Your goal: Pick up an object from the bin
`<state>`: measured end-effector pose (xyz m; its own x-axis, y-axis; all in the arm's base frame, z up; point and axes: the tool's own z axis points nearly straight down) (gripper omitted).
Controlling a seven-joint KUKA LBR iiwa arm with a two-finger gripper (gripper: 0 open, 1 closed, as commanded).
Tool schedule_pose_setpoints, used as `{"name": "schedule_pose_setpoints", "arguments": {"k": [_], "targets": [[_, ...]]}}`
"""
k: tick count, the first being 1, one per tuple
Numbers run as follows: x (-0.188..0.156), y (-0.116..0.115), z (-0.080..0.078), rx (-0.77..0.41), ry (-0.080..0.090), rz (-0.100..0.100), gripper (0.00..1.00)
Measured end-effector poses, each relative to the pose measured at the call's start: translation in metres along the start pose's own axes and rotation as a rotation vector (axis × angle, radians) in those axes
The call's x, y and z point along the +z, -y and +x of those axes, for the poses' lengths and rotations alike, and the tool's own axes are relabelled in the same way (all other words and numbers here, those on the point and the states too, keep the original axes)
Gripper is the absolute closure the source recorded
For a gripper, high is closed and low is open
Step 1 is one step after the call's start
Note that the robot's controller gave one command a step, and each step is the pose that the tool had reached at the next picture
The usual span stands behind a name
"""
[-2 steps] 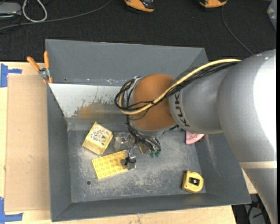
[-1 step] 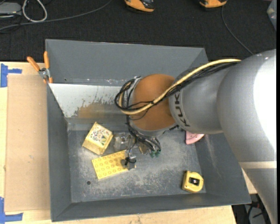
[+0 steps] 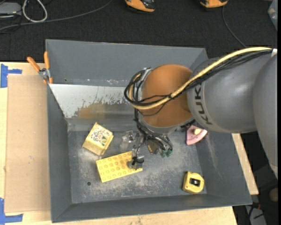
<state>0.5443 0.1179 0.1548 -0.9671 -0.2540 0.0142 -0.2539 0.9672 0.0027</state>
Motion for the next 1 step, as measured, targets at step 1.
{"name": "schedule_pose_setpoints", "arguments": {"k": [1], "targets": [[0.0574,0.038,-0.0197,0.056,0.006,0.001,1.0]]}}
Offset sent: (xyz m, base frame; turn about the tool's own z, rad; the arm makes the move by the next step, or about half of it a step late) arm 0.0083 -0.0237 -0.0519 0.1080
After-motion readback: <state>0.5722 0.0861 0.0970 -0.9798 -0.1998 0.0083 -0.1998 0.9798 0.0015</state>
